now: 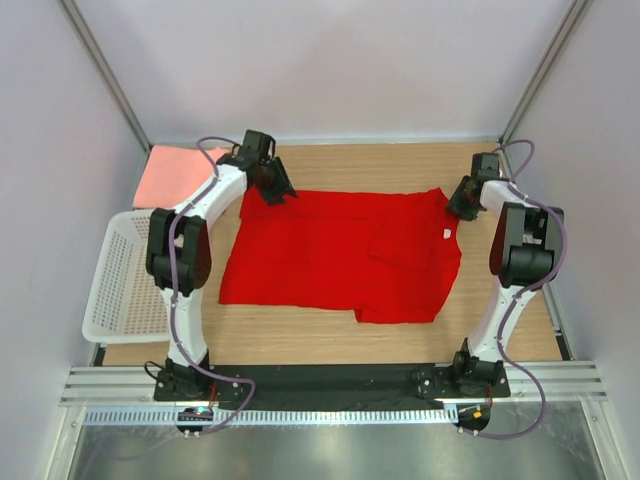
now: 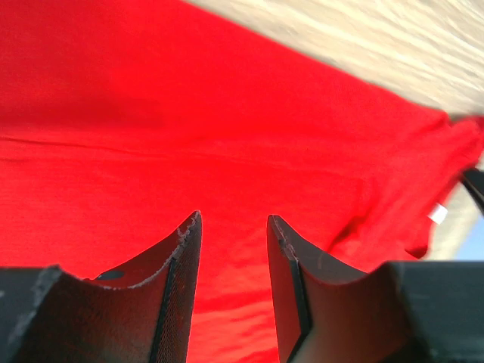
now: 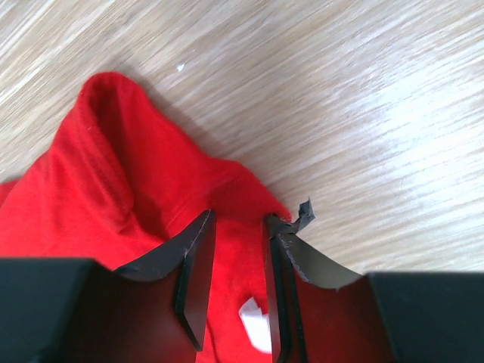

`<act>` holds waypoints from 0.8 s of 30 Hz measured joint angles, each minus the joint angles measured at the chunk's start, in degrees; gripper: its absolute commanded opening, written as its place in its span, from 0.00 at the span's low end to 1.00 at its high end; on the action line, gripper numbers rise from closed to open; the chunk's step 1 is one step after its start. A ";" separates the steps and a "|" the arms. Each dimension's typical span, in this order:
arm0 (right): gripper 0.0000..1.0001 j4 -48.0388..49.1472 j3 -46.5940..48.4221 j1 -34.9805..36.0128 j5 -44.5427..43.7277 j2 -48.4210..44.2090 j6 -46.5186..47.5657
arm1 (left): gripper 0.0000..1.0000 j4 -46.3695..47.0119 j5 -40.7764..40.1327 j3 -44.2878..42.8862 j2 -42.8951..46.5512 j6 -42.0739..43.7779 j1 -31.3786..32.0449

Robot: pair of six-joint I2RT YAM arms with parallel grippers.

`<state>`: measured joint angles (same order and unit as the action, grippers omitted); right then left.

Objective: Fold and stack the t-shirts
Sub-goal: Fold the tshirt

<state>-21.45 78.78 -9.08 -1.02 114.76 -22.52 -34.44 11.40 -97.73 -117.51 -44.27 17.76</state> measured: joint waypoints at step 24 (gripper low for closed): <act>0.46 -1.05 6.88 0.09 18.51 2.93 5.07 | 0.41 -9.22 -2.45 -3.52 -5.64 9.29 -12.52</act>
<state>-22.50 85.67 -8.99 17.50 117.69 -17.45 -43.66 8.95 -101.25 -123.15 -34.98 5.23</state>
